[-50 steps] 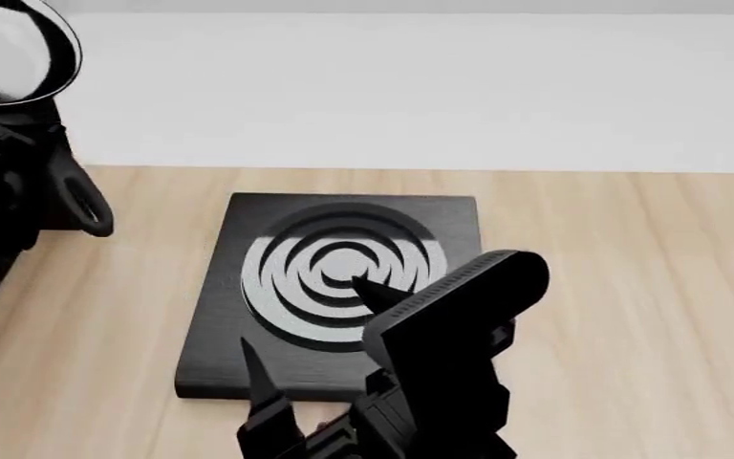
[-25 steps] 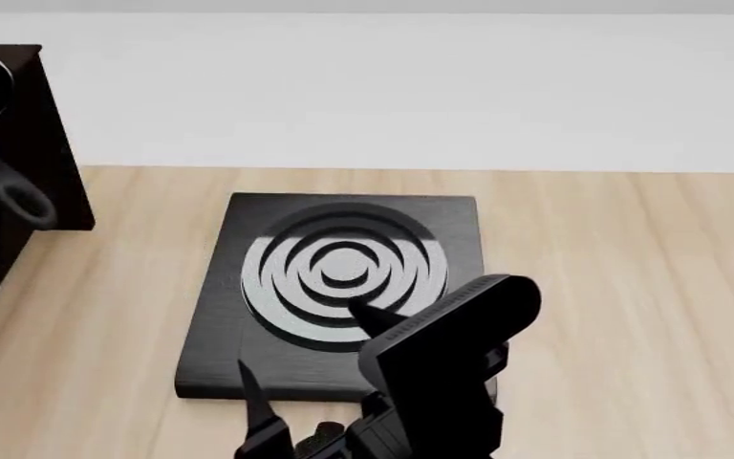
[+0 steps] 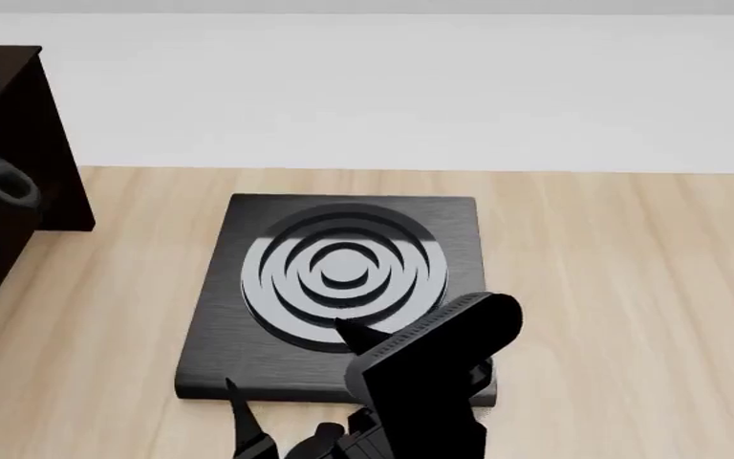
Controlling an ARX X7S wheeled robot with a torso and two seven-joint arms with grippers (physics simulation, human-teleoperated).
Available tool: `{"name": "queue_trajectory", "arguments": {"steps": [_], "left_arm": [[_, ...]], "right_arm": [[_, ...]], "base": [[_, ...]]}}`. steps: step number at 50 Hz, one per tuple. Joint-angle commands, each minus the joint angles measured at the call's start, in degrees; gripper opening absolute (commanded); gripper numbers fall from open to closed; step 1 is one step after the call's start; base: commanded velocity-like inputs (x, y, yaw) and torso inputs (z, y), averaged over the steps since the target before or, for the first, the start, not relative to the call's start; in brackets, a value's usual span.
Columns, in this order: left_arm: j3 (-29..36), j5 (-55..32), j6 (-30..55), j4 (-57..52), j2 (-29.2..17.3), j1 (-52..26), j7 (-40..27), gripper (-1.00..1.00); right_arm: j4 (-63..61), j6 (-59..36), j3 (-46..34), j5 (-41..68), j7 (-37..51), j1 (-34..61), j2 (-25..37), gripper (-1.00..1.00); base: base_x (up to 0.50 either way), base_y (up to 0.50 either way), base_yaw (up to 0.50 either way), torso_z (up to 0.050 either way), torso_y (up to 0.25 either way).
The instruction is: Put the frying pan on the cabinet shelf.
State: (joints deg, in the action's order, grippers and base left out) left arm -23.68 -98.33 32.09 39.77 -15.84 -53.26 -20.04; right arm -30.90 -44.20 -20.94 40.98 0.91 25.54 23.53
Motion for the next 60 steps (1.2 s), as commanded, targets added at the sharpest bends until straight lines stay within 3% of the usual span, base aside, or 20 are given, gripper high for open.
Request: {"name": "queue_trajectory", "arguments": {"steps": [1, 11, 12, 34, 51, 60], "left_arm": [[-4.31, 5.29, -1.76, 0.43, -0.66, 4.04, 0.38, -1.0], [-3.81, 5.91, -1.8, -0.98, -0.99, 4.59, 0.98, -1.0], [-3.71, 6.08, -1.87, -1.3, -1.0, 4.73, 0.85, 1.0], [-3.61, 6.4, -2.12, -4.52, -0.84, 7.59, 0.63, 1.0], [-5.76, -0.02, 1.9, -25.95, 2.3, 17.18, -9.14, 1.0], [-5.73, -0.06, 3.06, -32.76, 2.21, 22.01, -10.7, 1.0]], "right_arm": [[0.35, 1.02, -0.53, -0.38, -0.16, -0.79, -0.07, 1.0], [0.8, 1.76, -0.77, -0.52, -0.28, -1.28, -0.05, 1.0], [0.83, 1.72, -0.72, -0.31, -0.31, -1.4, -0.07, 1.0], [1.11, 2.34, -0.62, 0.16, -0.09, -2.12, 0.38, 1.0], [0.49, 3.03, -0.02, 0.71, 0.64, -3.39, 0.83, 1.0], [0.64, 3.7, 0.16, 0.74, 0.63, -3.97, 1.07, 1.0]], "base": [[0.0, 0.0, 0.0, 0.0, 0.0], [0.0, 0.0, 0.01, 0.0, 0.0], [0.0, 0.0, 0.01, 0.0, 0.0], [0.0, 0.0, 0.01, 0.0, 0.0], [0.0, 0.0, 0.01, 0.0, 0.0], [0.0, 0.0, 0.0, 0.0, 0.0]]}}
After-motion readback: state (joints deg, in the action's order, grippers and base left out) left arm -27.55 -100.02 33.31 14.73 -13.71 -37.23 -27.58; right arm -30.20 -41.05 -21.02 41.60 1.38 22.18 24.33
